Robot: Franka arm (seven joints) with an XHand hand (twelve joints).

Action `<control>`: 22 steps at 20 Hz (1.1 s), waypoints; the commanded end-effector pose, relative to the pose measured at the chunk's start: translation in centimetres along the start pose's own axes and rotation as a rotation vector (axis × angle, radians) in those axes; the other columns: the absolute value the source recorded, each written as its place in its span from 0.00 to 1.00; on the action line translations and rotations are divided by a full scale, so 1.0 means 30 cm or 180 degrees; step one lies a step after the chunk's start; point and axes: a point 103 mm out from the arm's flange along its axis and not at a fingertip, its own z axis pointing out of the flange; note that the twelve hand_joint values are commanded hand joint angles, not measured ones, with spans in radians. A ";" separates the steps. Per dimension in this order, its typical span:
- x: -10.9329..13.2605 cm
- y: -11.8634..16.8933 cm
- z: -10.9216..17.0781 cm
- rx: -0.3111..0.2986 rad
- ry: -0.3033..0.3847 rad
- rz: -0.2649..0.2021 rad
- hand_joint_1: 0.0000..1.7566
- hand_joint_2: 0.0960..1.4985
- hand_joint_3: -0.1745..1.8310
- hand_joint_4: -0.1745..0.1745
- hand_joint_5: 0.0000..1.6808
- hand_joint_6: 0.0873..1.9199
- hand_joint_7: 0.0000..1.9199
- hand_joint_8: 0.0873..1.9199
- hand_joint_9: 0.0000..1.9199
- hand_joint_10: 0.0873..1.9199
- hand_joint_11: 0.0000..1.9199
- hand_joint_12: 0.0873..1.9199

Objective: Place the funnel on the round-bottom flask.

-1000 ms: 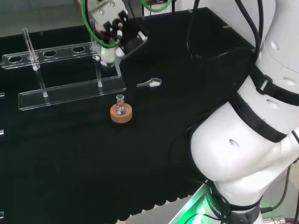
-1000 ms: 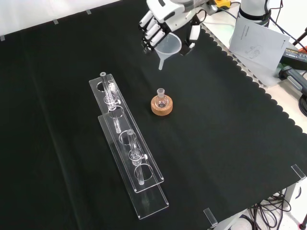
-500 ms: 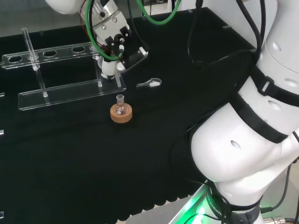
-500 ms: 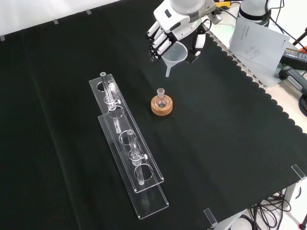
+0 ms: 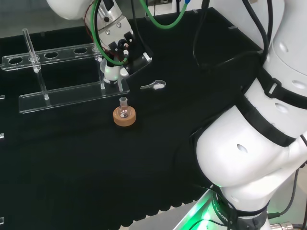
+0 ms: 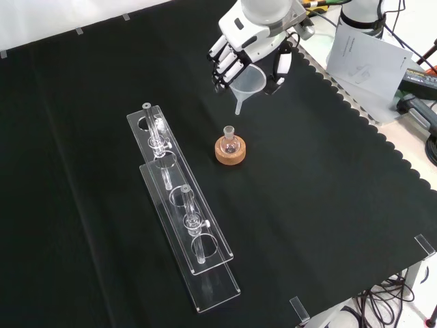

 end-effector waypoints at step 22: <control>-0.017 0.098 0.126 -0.0053 0.0180 -0.0068 0.47 0.44 0.40 0.36 0.35 0.00 0.29 0.36 0.46 0.26 0.24 0.68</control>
